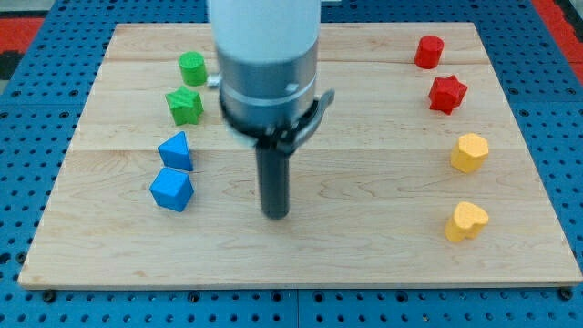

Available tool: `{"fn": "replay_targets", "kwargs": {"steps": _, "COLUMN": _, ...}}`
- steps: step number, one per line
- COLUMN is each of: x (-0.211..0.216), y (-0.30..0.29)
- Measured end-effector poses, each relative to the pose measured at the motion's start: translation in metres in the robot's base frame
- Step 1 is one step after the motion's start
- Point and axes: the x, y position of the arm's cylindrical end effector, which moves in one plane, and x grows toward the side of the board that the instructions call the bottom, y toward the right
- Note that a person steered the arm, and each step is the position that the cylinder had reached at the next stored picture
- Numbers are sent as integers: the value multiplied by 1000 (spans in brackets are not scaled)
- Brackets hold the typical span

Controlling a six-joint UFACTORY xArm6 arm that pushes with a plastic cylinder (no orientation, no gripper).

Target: Push the blue cube towards the right

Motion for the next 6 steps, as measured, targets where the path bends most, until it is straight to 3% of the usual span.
{"fn": "replay_targets", "kwargs": {"steps": 1, "x": -2, "y": -123}}
{"fn": "replay_targets", "kwargs": {"steps": 2, "x": -30, "y": -187}}
{"fn": "replay_targets", "kwargs": {"steps": 3, "x": -39, "y": -107}}
{"fn": "replay_targets", "kwargs": {"steps": 4, "x": -19, "y": 2}}
{"fn": "replay_targets", "kwargs": {"steps": 6, "x": -50, "y": -56}}
